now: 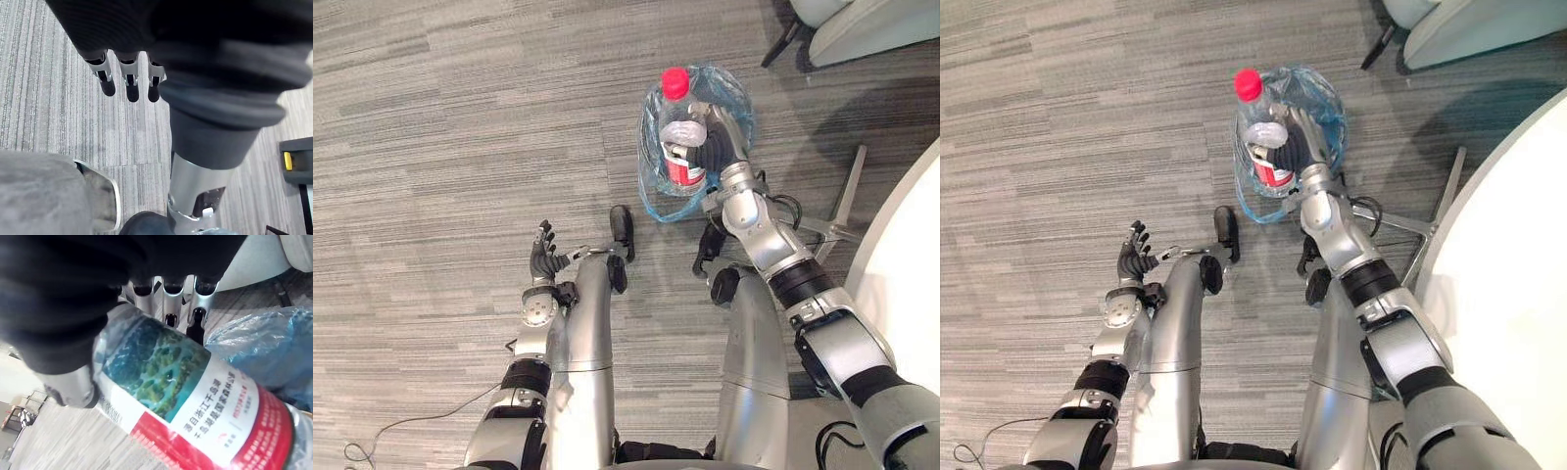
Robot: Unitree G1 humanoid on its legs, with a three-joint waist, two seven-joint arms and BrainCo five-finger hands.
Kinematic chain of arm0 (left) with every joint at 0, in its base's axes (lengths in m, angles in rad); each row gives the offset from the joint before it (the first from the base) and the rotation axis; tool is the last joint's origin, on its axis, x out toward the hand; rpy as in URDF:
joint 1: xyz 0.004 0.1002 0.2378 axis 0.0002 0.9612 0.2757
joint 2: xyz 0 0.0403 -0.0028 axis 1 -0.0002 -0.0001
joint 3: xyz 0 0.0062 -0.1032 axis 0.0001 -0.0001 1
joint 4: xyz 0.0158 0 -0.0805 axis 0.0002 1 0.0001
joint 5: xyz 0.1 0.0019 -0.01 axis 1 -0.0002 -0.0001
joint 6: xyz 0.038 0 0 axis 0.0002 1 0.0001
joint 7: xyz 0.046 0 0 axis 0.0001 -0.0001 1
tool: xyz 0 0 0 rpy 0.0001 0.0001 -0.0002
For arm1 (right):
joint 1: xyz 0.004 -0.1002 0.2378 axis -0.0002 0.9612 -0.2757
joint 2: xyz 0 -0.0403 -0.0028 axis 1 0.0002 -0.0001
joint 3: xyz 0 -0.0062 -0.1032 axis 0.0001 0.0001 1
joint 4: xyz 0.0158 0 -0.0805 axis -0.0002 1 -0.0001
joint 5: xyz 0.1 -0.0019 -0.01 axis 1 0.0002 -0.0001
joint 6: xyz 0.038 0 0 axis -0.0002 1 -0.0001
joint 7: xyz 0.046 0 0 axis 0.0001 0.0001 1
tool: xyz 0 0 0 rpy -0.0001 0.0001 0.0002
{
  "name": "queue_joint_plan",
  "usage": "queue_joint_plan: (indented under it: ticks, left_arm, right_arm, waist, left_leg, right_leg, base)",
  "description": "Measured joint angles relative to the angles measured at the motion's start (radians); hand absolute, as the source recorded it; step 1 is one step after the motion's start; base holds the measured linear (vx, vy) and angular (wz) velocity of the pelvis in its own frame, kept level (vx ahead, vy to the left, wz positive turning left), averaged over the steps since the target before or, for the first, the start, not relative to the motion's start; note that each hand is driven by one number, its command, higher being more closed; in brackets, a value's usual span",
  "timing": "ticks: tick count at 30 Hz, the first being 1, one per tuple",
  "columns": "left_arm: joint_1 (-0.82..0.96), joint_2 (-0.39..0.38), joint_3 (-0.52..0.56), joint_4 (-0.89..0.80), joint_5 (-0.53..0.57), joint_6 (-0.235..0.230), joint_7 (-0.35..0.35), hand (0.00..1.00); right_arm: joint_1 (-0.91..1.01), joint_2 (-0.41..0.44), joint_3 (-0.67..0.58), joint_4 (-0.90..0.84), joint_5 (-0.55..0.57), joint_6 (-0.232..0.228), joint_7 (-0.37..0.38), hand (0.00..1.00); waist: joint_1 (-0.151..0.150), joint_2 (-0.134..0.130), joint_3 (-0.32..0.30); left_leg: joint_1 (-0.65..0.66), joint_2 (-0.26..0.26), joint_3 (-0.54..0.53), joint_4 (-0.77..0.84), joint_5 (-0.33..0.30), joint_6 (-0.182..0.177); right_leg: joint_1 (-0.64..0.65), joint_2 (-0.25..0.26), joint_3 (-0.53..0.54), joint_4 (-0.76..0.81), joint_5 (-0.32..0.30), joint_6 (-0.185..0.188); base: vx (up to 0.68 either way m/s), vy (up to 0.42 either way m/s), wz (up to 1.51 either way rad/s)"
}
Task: Gather rubbish on tea table into small bin, then transfer packed bag to large trash can.
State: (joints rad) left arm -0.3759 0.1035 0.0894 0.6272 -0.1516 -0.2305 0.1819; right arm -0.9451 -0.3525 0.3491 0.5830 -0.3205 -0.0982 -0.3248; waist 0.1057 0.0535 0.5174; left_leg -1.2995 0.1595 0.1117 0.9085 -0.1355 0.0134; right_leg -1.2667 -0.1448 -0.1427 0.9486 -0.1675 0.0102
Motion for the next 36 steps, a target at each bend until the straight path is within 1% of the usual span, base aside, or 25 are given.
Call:
queue_joint_plan:
  ticks: [3, 5, 6, 7, 11, 15, 19, 23, 26, 28, 29, 32, 33, 36]
  left_arm:
    - [0.0, 0.001, -0.002, -0.017, -0.016, -0.003, 0.0, 0.0]
    - [-0.001, 0.001, -0.013, -0.021, -0.018, -0.014, 0.001, 0.0]
    - [-0.001, 0.001, -0.016, -0.023, -0.026, -0.014, 0.001, 0.0]
    - [-0.001, 0.001, -0.018, -0.023, -0.031, -0.014, 0.002, 0.0]
    - [0.0, 0.001, -0.02, -0.027, -0.032, -0.013, 0.003, 0.0]
    - [0.0, 0.001, -0.02, -0.031, -0.032, -0.013, 0.003, 0.0]
    - [0.001, 0.001, -0.02, -0.038, -0.032, -0.011, 0.003, 0.0]
    - [0.002, 0.001, -0.018, -0.041, -0.031, -0.007, 0.015, 0.0]
    - [0.005, 0.001, -0.017, -0.041, -0.029, -0.004, 0.015, 0.0]
    - [0.005, 0.001, -0.017, -0.041, -0.026, 0.007, 0.016, 0.0]
    - [0.006, 0.003, -0.017, -0.041, -0.023, 0.009, 0.016, 0.0]
    - [0.007, 0.009, -0.016, -0.04, -0.01, 0.009, 0.016, 0.0]
    - [0.007, 0.011, -0.016, -0.04, -0.001, 0.013, 0.016, 0.0]
    - [0.014, 0.016, -0.017, -0.035, 0.008, 0.02, 0.016, 0.0]
  right_arm:
    - [-0.027, -0.017, -0.023, 0.037, 0.026, 0.004, -0.003, 1.0]
    - [-0.034, -0.016, -0.056, 0.05, 0.048, 0.017, -0.008, 1.0]
    - [-0.041, -0.018, -0.061, 0.061, 0.056, 0.018, -0.008, 1.0]
    - [-0.044, -0.021, -0.061, 0.064, 0.058, 0.02, -0.008, 0.0]
    - [-0.053, -0.024, -0.063, 0.064, 0.075, 0.02, -0.009, 0.0]
    - [-0.053, -0.015, -0.067, 0.062, 0.075, 0.02, -0.026, 0.0]
    - [-0.048, -0.004, -0.077, 0.044, 0.074, 0.019, -0.043, 0.0]
    - [-0.02, -0.002, -0.078, -0.008, 0.066, 0.016, -0.044, 0.0]
    - [0.022, 0.013, -0.077, -0.019, 0.016, 0.012, -0.043, 0.0]
    - [0.053, 0.019, -0.075, -0.021, -0.018, 0.009, -0.042, 0.0]
    - [0.073, 0.026, -0.074, -0.025, -0.045, 0.009, -0.041, 0.0]
    - [0.106, 0.036, -0.061, -0.064, -0.08, 0.006, -0.035, 0.0]
    - [0.12, 0.038, -0.057, -0.078, -0.096, 0.004, -0.024, 0.0]
    - [0.161, 0.04, -0.055, -0.1, -0.136, -0.006, -0.021, 0.0]
  waist:
    - [0.002, 0.0, 0.0]
    - [0.011, 0.0, 0.0]
    - [0.014, 0.0, 0.0]
    - [0.015, 0.0, 0.0]
    - [0.015, 0.0, 0.0]
    - [0.016, 0.0, 0.0]
    - [0.014, 0.0, 0.0]
    - [0.011, -0.001, -0.001]
    - [0.007, -0.003, -0.001]
    - [0.004, -0.004, -0.002]
    - [-0.001, -0.006, -0.003]
    - [-0.01, -0.006, -0.003]
    - [-0.01, -0.006, -0.003]
    - [-0.011, -0.009, -0.005]
  left_leg:
    - [-0.019, 0.0, 0.0, 0.003, 0.001, 0.0]
    - [-0.023, 0.0, -0.001, 0.007, 0.003, -0.001]
    - [-0.024, 0.0, -0.001, 0.011, 0.003, -0.001]
    - [-0.025, 0.0, -0.001, 0.015, 0.004, -0.001]
    - [-0.026, -0.002, -0.002, 0.019, 0.005, -0.003]
    - [-0.029, -0.001, -0.011, 0.038, 0.0, 0.003]
    - [-0.029, -0.001, -0.015, 0.041, -0.001, 0.002]
    - [-0.027, 0.0, -0.016, 0.042, -0.001, 0.002]
    - [-0.02, 0.001, -0.017, 0.043, -0.001, 0.002]
    - [-0.015, 0.003, -0.018, 0.042, -0.001, 0.002]
    - [-0.015, 0.003, -0.018, 0.042, -0.001, 0.002]
    - [-0.013, 0.005, -0.016, 0.042, -0.001, 0.002]
    - [-0.009, 0.007, -0.016, 0.042, 0.0, 0.002]
    - [0.012, 0.01, -0.012, 0.035, -0.001, 0.002]
  right_leg:
    - [-0.021, -0.001, 0.001, 0.008, -0.003, -0.005]
    - [-0.028, -0.001, 0.001, 0.016, -0.011, 0.002]
    - [-0.029, -0.004, 0.0, 0.024, -0.018, -0.001]
    - [-0.029, -0.006, -0.001, 0.031, -0.022, -0.004]
    - [-0.029, -0.013, -0.006, 0.044, -0.041, 0.0]
    - [-0.029, -0.014, -0.011, 0.065, -0.057, -0.007]
    - [-0.028, -0.014, -0.014, 0.071, -0.059, -0.01]
    - [-0.025, -0.014, -0.015, 0.074, -0.059, -0.01]
    - [-0.016, -0.013, -0.016, 0.072, -0.059, -0.01]
    - [-0.01, -0.011, -0.017, 0.069, -0.059, -0.01]
    - [-0.01, -0.01, -0.017, 0.068, -0.059, -0.01]
    - [-0.007, -0.009, -0.017, 0.067, -0.059, -0.01]
    - [-0.003, -0.007, -0.017, 0.065, -0.059, -0.01]
    - [0.016, -0.004, -0.016, 0.056, -0.059, -0.01]
  base:
    - [0.0, 0.003, -0.01]
    - [0.01, 0.002, 0.02]
    - [0.02, 0.004, 0.05]
    - [0.02, 0.005, 0.07]
    - [0.03, 0.008, 0.08]
    - [0.02, 0.005, 0.03]
    - [0.0, 0.0, 0.0]
    - [0.0, 0.0, 0.0]
    - [0.0, 0.0, 0.0]
    - [0.0, 0.0, 0.0]
    - [0.0, 0.0, 0.0]
    - [0.0, 0.0, 0.0]
    - [0.0, 0.018, -0.03]
    - [0.0, 0.004, -0.02]
